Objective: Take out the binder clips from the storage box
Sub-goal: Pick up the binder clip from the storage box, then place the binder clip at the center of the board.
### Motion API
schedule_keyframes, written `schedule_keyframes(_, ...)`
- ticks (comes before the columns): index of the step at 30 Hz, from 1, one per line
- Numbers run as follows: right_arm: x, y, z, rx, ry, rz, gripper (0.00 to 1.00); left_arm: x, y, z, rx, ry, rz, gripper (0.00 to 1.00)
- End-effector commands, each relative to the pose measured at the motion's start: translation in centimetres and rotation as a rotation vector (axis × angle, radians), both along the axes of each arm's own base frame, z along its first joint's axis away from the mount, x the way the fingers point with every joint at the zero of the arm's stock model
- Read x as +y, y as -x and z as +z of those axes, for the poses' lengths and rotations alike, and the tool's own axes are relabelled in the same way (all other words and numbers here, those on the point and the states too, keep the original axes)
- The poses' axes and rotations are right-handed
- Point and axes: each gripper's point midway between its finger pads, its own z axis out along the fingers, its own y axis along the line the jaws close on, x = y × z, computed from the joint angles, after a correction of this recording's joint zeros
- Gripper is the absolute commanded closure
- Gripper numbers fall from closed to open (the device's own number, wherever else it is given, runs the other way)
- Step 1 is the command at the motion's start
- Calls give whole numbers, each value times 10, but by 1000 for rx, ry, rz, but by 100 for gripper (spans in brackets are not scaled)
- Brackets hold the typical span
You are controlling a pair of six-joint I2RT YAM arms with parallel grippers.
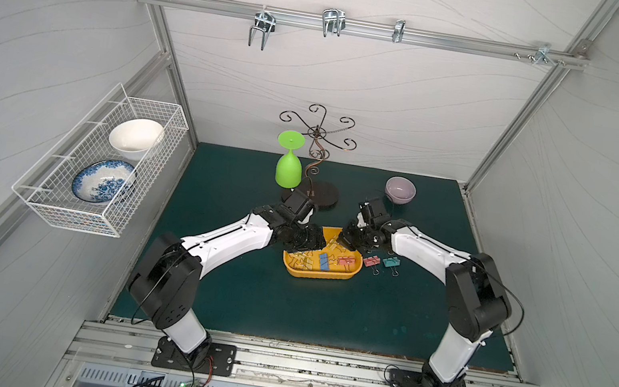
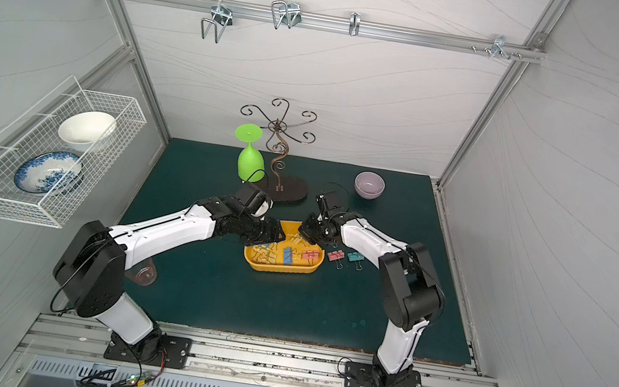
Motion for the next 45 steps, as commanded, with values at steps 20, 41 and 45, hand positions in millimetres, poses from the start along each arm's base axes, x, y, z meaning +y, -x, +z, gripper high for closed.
schedule_keyframes(20,-187,29,62,-271,-23,-529,100,-79,28,39,-150,-16,-184,1)
schedule_keyframes(41,-260,26,-16,-41,-126,-879,100,-179,55,37,-312,-47,-399,1)
schedule_keyframes(45,-258,17,-25,-20,-148,-890,100,-175,54,34,-318,-61,-393,1)
